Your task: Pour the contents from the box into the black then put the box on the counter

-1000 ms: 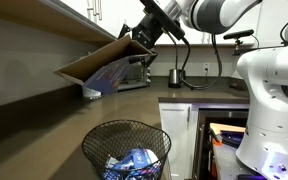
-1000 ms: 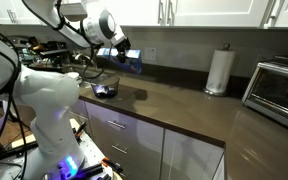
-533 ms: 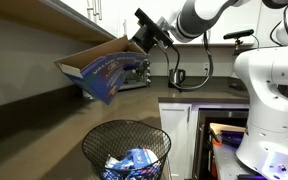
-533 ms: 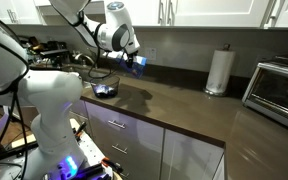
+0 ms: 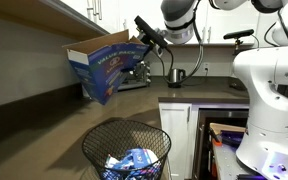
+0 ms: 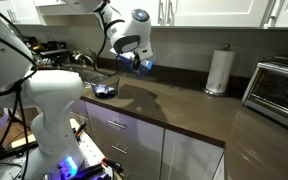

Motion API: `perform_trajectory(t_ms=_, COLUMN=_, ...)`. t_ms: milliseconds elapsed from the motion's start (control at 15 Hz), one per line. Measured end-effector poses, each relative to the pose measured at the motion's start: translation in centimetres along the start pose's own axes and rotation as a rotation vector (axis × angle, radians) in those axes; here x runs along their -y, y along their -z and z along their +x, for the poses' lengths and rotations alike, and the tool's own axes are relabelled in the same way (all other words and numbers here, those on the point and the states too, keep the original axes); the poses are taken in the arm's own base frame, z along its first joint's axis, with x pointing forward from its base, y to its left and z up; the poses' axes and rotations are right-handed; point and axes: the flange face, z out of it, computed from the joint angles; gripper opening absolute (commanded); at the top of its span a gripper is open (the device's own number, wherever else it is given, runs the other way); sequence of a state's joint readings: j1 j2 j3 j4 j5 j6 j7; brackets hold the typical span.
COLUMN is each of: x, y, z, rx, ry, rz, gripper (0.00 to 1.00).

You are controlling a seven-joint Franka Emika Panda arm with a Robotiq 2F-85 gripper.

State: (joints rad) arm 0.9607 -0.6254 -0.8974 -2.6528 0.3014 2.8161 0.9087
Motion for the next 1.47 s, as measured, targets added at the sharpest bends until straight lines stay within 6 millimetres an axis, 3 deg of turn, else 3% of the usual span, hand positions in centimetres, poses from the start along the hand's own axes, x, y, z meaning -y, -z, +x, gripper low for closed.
perform_trajectory(t_ms=200, x=-0.3, y=-0.5, z=2.1, rx=0.066, ry=-0.057, rz=0.012, gripper=0.29)
perform_trajectory(t_ms=733, x=-2.7, y=-4.0, z=7.3, rx=0.195, ry=-0.205, rz=-0.018, gripper=0.34)
perform_trajectory(t_ms=867, x=-3.3, y=-4.6, z=8.6, rx=0.203, ry=-0.234, rz=-0.039, gripper=0.47)
perform_trajectory(t_ms=933, x=-3.7, y=-4.7, z=9.3, rx=0.206, ry=-0.248, rz=-0.045, gripper=0.47)
perform_trajectory(t_ms=1067, x=-4.4, y=-4.9, z=10.5, rx=0.214, ry=-0.277, rz=-0.052, gripper=0.64)
perform_trajectory(t_ms=1133, x=-4.8, y=-5.0, z=11.1, rx=0.215, ry=-0.292, rz=-0.054, gripper=0.77)
perform_trajectory(t_ms=1467, x=-6.1, y=-5.9, z=13.4, rx=0.222, ry=-0.343, rz=-0.057, gripper=1.0)
